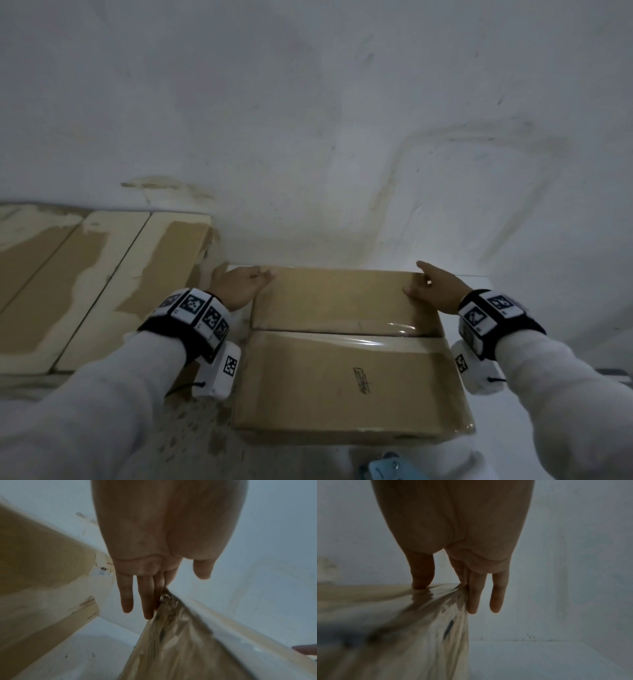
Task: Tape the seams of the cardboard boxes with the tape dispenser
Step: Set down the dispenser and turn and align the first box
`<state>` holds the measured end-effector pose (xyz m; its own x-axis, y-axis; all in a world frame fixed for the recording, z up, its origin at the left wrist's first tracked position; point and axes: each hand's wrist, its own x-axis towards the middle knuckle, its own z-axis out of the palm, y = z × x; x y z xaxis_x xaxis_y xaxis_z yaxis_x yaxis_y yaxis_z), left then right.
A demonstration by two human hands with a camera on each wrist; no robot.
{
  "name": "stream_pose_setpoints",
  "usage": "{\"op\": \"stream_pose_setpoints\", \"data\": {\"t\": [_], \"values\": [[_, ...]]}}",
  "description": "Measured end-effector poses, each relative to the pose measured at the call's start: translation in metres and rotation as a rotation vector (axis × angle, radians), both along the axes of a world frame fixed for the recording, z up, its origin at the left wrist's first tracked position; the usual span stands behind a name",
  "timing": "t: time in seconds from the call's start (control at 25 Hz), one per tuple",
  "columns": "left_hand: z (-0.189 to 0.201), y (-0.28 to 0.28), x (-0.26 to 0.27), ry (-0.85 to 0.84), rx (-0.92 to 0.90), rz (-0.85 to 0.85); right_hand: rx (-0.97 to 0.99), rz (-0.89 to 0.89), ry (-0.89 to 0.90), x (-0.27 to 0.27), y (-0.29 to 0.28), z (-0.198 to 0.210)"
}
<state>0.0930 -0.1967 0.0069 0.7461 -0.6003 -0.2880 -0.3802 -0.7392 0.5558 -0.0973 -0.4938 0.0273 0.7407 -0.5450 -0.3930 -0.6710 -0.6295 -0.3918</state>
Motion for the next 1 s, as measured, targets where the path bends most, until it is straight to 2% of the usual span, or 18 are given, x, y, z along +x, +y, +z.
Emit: {"op": "stream_pose_setpoints", "data": {"t": [0.08, 0.16, 0.4, 0.6, 0.68, 0.76, 0.8, 0.92, 1.0], "values": [[-0.001, 0.003, -0.004, 0.064, -0.066, -0.014, 0.018, -0.044, -0.017, -0.004, -0.003, -0.002], [-0.001, 0.006, -0.006, 0.099, -0.117, -0.011, -0.062, -0.041, 0.012, -0.003, -0.004, -0.003], [-0.004, 0.008, -0.006, 0.087, -0.164, 0.065, -0.086, -0.11, -0.018, -0.003, -0.005, -0.004], [0.003, 0.006, -0.019, 0.053, -0.024, 0.003, -0.101, -0.074, -0.03, -0.006, -0.003, -0.004], [0.007, 0.004, -0.022, 0.033, 0.054, -0.011, -0.06, -0.024, -0.029, -0.009, -0.004, -0.004], [0.01, 0.004, -0.026, 0.036, 0.057, -0.013, 0.036, 0.025, -0.016, -0.017, -0.002, -0.004], [0.008, 0.006, -0.026, 0.096, 0.019, -0.001, 0.098, 0.038, -0.016, -0.022, -0.003, -0.005], [0.003, 0.011, -0.03, 0.448, -0.183, 0.088, 0.268, -0.013, -0.045, -0.036, 0.001, -0.006], [-0.006, 0.015, -0.026, 0.507, -0.152, 0.064, 0.231, -0.013, -0.042, -0.036, 0.002, -0.009]]}}
